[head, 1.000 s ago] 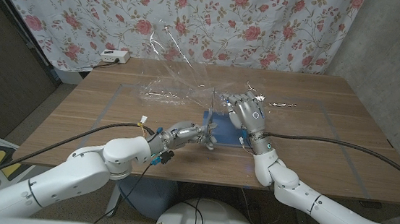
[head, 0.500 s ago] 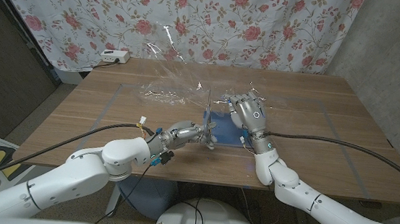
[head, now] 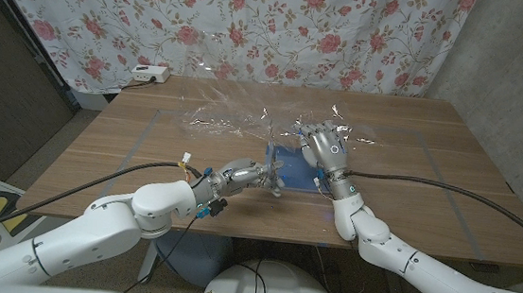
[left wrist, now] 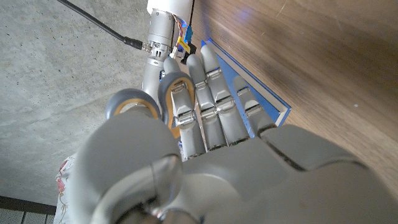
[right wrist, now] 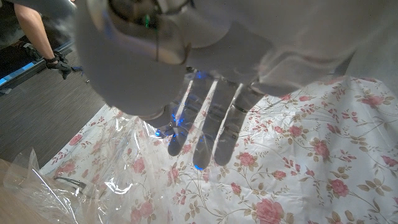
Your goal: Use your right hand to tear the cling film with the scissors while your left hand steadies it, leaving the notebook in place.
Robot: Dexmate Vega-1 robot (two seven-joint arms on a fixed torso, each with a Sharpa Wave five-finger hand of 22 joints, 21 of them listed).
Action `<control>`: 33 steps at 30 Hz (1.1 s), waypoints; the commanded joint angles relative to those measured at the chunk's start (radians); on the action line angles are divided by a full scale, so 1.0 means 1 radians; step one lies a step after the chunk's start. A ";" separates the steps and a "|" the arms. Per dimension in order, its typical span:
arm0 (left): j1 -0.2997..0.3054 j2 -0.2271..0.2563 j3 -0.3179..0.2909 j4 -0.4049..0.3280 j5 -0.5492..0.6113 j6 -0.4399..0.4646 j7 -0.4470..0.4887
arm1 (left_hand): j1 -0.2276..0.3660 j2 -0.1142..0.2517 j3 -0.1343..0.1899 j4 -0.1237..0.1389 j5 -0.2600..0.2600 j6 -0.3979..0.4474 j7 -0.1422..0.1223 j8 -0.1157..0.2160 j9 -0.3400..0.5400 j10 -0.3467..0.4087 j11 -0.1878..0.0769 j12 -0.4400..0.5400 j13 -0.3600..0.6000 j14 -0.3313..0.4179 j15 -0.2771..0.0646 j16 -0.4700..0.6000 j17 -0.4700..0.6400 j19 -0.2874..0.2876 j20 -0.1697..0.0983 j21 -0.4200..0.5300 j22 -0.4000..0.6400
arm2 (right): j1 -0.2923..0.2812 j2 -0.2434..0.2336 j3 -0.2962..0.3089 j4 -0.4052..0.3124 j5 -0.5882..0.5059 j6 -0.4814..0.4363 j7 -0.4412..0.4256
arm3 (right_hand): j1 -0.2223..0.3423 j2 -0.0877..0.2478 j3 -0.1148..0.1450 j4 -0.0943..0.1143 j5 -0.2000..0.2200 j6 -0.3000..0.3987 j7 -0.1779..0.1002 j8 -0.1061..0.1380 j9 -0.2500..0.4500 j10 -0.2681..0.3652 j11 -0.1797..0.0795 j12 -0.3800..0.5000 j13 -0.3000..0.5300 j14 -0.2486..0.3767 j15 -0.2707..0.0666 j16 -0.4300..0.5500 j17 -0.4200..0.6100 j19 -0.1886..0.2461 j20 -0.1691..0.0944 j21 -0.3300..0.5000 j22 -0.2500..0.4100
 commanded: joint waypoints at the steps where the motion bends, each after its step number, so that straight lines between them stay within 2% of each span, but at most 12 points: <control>1: -0.002 0.004 0.003 -0.002 0.002 -0.003 -0.014 | 0.041 0.037 0.162 -0.151 -0.002 0.002 0.002 0.002 0.004 0.053 -0.051 0.007 0.003 0.021 -0.035 0.000 0.002 0.001 -0.003 0.007 0.003 | 0.021 0.008 -0.009 0.019 0.004 -0.022 0.010 | -0.009 -0.002 0.007 -0.003 0.002 0.002 -0.002 -0.004 0.003 0.008 -0.003 -0.002 0.004 -0.009 -0.139 0.007 0.002 0.001 -0.082 0.003 0.001; 18: 0.022 0.014 -0.012 -0.002 0.004 -0.032 -0.010 | 0.031 0.034 0.174 -0.161 -0.006 0.004 0.002 -0.003 0.013 0.053 -0.052 0.005 0.005 0.019 -0.034 0.003 0.007 -0.002 -0.003 0.011 0.002 | 0.022 0.002 -0.014 -0.007 0.004 -0.036 0.022 | -0.008 -0.002 0.010 -0.004 0.002 0.005 -0.001 -0.004 0.004 0.015 -0.004 -0.007 0.005 -0.012 -0.140 0.016 -0.004 0.003 -0.079 0.004 -0.001; 33: 0.057 -0.012 -0.008 0.036 0.021 -0.107 -0.015 | 0.018 0.033 0.182 -0.166 -0.008 0.005 0.002 -0.009 0.017 0.054 -0.052 0.003 0.005 0.019 -0.034 0.003 0.010 -0.005 -0.003 0.015 0.002 | 0.017 -0.012 -0.015 -0.043 -0.009 -0.040 0.067 | -0.008 -0.002 0.012 -0.004 0.002 0.007 0.000 -0.004 0.005 0.019 -0.003 -0.010 0.008 -0.012 -0.140 0.025 -0.008 0.006 -0.080 0.004 -0.003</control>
